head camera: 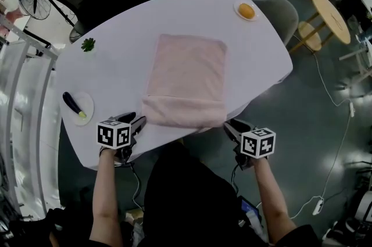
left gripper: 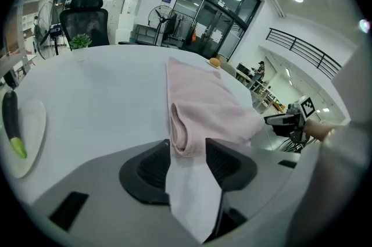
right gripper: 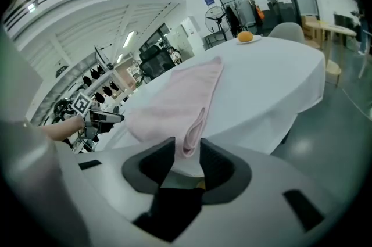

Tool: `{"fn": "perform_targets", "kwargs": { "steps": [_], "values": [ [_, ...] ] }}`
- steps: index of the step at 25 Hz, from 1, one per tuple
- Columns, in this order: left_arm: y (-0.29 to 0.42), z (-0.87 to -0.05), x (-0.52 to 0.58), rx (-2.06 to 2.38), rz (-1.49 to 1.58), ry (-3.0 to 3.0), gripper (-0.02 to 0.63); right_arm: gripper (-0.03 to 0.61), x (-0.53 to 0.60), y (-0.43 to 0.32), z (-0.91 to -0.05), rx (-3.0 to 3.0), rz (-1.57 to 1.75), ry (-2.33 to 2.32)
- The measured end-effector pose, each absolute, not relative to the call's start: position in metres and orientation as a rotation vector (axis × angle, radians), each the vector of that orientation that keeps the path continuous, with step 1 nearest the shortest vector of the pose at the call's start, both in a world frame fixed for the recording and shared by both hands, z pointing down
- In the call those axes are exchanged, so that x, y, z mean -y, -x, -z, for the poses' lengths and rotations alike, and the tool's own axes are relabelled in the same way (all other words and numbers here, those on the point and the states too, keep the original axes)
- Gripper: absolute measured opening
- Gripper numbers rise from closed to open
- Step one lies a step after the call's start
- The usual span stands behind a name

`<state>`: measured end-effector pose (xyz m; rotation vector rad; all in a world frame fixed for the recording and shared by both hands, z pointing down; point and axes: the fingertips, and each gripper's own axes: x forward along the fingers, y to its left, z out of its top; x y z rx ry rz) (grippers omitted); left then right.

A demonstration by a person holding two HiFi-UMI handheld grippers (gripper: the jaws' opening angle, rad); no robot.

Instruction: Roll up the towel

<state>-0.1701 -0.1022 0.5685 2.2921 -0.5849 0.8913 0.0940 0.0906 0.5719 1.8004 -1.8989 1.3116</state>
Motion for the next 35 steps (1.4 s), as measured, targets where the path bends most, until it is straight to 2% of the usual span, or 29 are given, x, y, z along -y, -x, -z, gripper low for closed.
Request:
{"fn": "perform_targets", "kwargs": {
  "steps": [3,5,7,10,13,20,35],
  "values": [
    [0.168,-0.573,0.098,0.573,-0.901,-2.295,0.200,0.193,-0.093,-0.075,-0.581,1.923,-1.307,-1.732],
    [0.166,-0.578,0.096,0.565,-0.915,-2.297,0.190,0.193,-0.092,-0.070,-0.589,1.898,-1.272,-1.720],
    [0.165,-0.585,0.094,0.566,-0.938,-2.294,0.174,0.169,-0.092,-0.069,-0.596,1.874,-1.246,-1.714],
    [0.168,-0.591,0.094,0.601,-0.980,-2.291,0.078,0.088,-0.091,-0.068,-0.596,1.860,-1.207,-1.718],
    [0.170,-0.589,0.095,0.621,-0.945,-2.287,0.061,0.053,-0.094,-0.070,-0.592,1.867,-1.191,-1.729],
    [0.176,-0.565,0.096,0.635,-0.757,-2.253,0.057,0.040,-0.097,-0.069,-0.568,1.927,-1.120,-1.746],
    [0.221,-0.576,0.030,0.687,-0.790,-2.224,0.057,0.041,-0.149,-0.036,-0.576,1.948,-1.135,-1.674]
  ]
}}
